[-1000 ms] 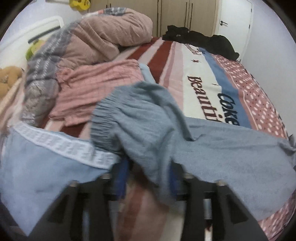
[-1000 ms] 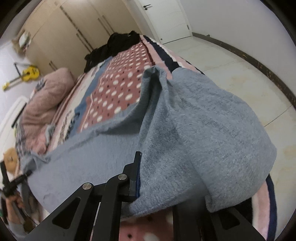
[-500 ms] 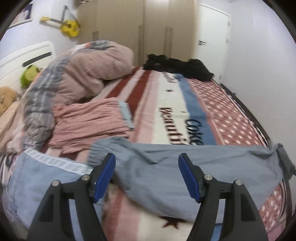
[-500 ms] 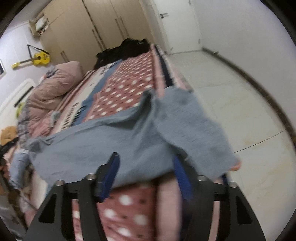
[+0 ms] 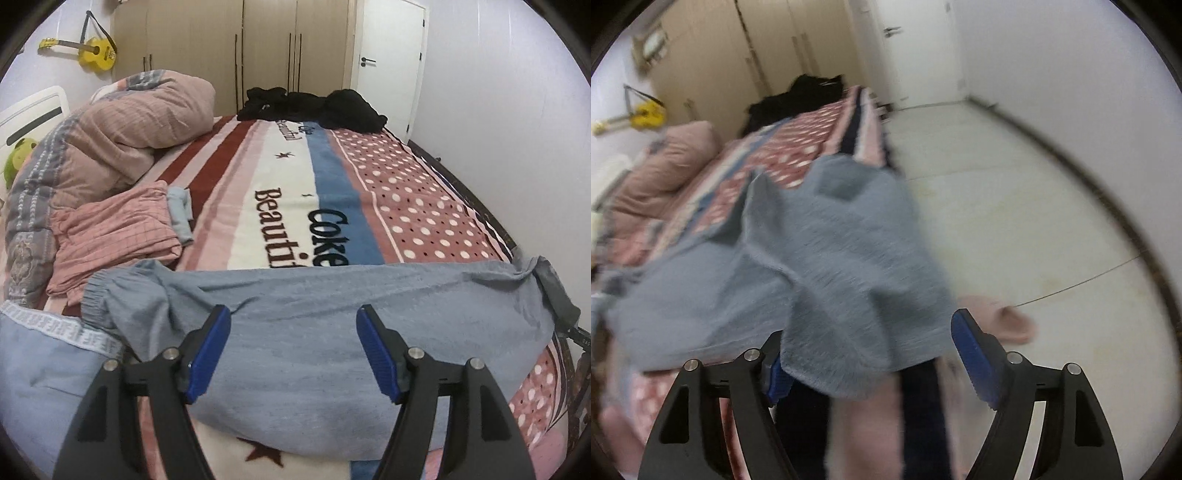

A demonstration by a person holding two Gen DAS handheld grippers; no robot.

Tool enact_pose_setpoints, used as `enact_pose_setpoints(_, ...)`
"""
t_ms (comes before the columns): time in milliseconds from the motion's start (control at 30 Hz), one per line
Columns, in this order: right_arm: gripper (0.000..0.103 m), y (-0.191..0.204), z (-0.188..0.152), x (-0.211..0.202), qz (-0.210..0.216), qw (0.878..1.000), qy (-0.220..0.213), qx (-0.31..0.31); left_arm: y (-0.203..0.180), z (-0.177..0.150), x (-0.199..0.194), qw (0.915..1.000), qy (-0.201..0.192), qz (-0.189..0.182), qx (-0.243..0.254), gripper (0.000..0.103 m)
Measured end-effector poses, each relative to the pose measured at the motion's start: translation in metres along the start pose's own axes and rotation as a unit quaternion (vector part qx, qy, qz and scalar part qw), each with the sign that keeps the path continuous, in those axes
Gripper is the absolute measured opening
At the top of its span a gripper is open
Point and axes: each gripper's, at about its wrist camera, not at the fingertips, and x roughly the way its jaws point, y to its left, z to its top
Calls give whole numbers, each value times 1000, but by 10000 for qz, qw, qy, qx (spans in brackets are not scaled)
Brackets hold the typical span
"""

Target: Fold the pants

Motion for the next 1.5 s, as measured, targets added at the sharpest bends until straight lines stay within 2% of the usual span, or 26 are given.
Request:
enact_pose_setpoints(33, 72, 0, -2, 2, 53, 10000, -48, -16, -2, 0, 2, 10000, 17, 5, 5, 67)
enact_pose_setpoints(67, 72, 1, -2, 2, -77, 9998, -165, -105, -5, 1, 4, 10000, 35, 24, 9, 67)
enact_pose_setpoints(100, 62, 1, -2, 1, -242, 9991, -312, -163, -7, 1, 6, 10000, 53, 39, 10, 67)
enact_pose_setpoints(133, 39, 0, 0, 0, -302, 9984, -444, -170, -9, 2, 8, 10000, 69, 49, 6, 67)
enact_pose_setpoints(167, 26, -1, 3, 0, -261, 9981, -536, -151, -11, 2, 9, 9999, 85, 57, 2, 67)
enact_pose_setpoints(200, 9, -4, 7, 0, -157, 9982, -570, -96, -12, 3, 11, 9999, 97, 63, 0, 67)
enact_pose_setpoints(267, 6, -18, 20, 1, 89, 9980, -598, 171, -14, 4, 16, 9999, 130, 103, -6, 67)
enact_pose_setpoints(333, 4, -31, 32, 0, 111, 9971, -638, 388, -16, 3, 22, 9997, 168, 158, -16, 67)
enact_pose_setpoints(467, 4, -60, 62, 2, -142, 9953, -690, 657, -17, 3, 33, 9994, 274, 220, -62, 67)
enact_pose_setpoints(600, 4, -84, 92, 19, 50, 9942, -279, 1038, -16, 2, 45, 9987, 363, 343, -56, 67)
enact_pose_setpoints(667, 5, -89, 105, 33, 2, 9937, -2, 1116, -12, 2, 52, 9985, 382, 387, -93, 67)
enact_pose_setpoints(733, 6, -91, 111, 43, -266, 9943, 155, 1019, -8, 2, 59, 9982, 426, 394, -172, 67)
enact_pose_setpoints(800, 10, -98, 119, 57, -804, 9913, 192, 1021, -4, 2, 67, 9978, 473, 382, -261, 67)
enact_pose_setpoints(967, 10, -108, 126, 73, -928, 9878, 236, 1225, 4, 0, 79, 9973, 548, 292, -387, 67)
enact_pose_setpoints(1000, 15, -108, 123, 70, -831, 9880, 221, 1285, 5, 0, 79, 9974, 550, 266, -392, 67)
enact_pose_setpoints(1033, 31, -108, 122, 68, -720, 9883, 234, 1324, 6, -1, 79, 9975, 543, 224, -381, 67)
enact_pose_setpoints(1100, 50, -100, 115, 58, -427, 9900, 244, 1319, 7, -1, 76, 9979, 511, 169, -355, 67)
enact_pose_setpoints(1133, 54, -96, 110, 52, -333, 9912, 224, 1263, 7, -2, 74, 9980, 500, 148, -351, 67)
enact_pose_setpoints(1200, 55, -88, 100, 42, -63, 9924, 262, 1204, 7, -3, 70, 9982, 481, 64, -357, 67)
enact_pose_setpoints(1333, 56, -74, 65, 29, 593, 9868, 540, 1410, 5, -5, 62, 9984, 444, -39, -342, 67)
enact_pose_setpoints(1400, 57, -59, 54, 24, 735, 9884, 543, 1213, 3, -5, 60, 9985, 433, -60, -340, 68)
enact_pose_setpoints(1500, 57, -36, 56, 18, 777, 9925, 390, 864, -2, -4, 56, 9983, 420, -133, -378, 68)
